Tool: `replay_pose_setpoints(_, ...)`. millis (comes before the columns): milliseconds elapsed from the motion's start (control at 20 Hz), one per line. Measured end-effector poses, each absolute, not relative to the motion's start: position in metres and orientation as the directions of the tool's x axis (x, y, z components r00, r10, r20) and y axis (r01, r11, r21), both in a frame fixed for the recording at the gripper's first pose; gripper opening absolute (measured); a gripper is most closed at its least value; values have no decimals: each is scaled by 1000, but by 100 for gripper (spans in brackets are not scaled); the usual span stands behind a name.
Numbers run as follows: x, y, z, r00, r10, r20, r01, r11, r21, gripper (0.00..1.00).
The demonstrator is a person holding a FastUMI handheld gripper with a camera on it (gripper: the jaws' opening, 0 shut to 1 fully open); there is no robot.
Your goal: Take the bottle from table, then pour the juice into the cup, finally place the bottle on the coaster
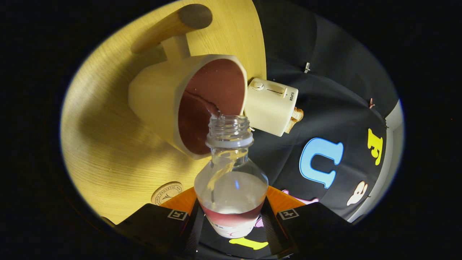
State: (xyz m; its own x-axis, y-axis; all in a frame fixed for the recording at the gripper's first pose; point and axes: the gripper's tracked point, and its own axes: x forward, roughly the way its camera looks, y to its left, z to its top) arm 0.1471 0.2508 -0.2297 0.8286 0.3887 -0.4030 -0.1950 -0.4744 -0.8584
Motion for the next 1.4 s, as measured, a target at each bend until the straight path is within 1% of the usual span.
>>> replay_pose_setpoints(650,150,254,-228,828,389,-404,-156,-533,-832,75)
replay_pose_setpoints(1250,152,277,-204,804,462,-374,-24,-604,-797,75)
replay_pose_setpoints(1400,153,279,-201,802,466,-373,-9,-616,-788,75)
